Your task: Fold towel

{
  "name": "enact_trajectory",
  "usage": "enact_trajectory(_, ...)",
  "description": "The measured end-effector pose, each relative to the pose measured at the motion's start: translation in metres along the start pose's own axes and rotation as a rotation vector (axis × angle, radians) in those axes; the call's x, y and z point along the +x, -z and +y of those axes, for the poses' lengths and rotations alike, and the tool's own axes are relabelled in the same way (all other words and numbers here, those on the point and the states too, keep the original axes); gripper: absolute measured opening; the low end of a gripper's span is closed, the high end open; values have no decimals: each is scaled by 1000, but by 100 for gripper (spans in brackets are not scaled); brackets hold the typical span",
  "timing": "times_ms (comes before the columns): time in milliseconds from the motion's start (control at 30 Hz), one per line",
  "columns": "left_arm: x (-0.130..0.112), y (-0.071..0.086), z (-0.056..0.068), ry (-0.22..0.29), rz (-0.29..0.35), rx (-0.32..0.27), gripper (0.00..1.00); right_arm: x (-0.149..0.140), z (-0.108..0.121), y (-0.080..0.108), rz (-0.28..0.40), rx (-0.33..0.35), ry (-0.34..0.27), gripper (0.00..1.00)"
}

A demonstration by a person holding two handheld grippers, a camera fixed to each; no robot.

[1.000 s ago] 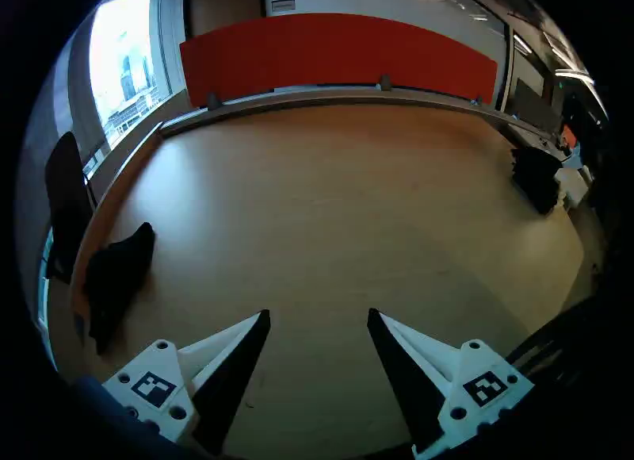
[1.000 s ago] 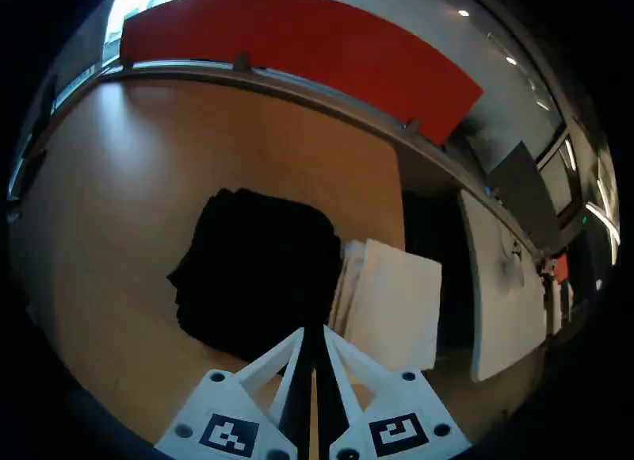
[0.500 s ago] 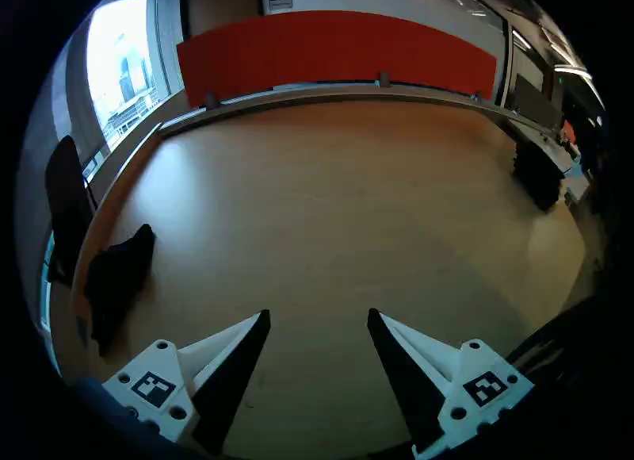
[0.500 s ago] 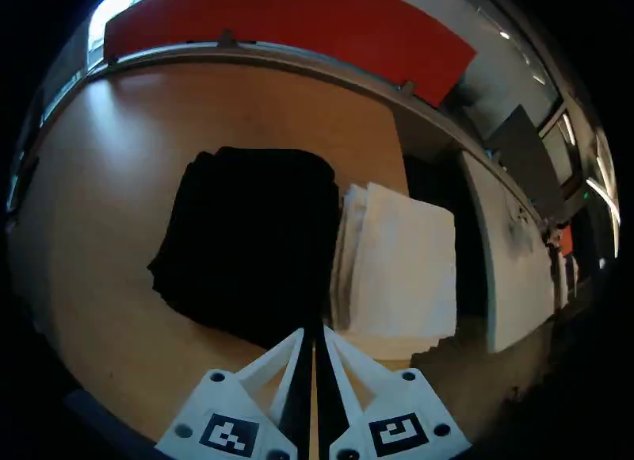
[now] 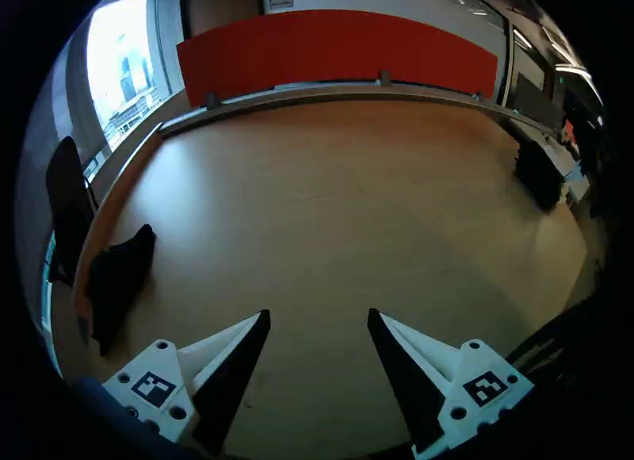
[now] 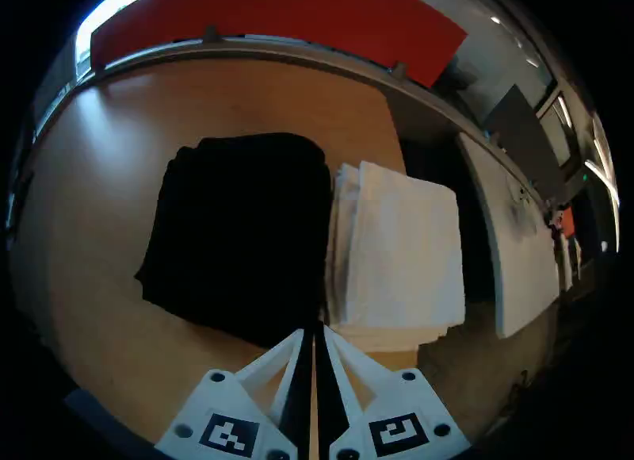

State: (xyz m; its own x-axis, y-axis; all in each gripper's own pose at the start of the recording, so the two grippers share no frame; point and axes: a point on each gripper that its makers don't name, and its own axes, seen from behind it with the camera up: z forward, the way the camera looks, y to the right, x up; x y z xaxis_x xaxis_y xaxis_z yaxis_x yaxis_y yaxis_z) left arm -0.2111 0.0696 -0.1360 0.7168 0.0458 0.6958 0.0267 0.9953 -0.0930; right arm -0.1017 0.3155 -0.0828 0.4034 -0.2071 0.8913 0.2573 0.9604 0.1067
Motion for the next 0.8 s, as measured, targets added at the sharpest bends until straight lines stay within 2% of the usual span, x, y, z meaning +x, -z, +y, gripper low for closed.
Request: enact_trajectory(800, -2, 1, -2, 5, 1, 3, 91, -10, -3, -3, -20, -11, -5, 3)
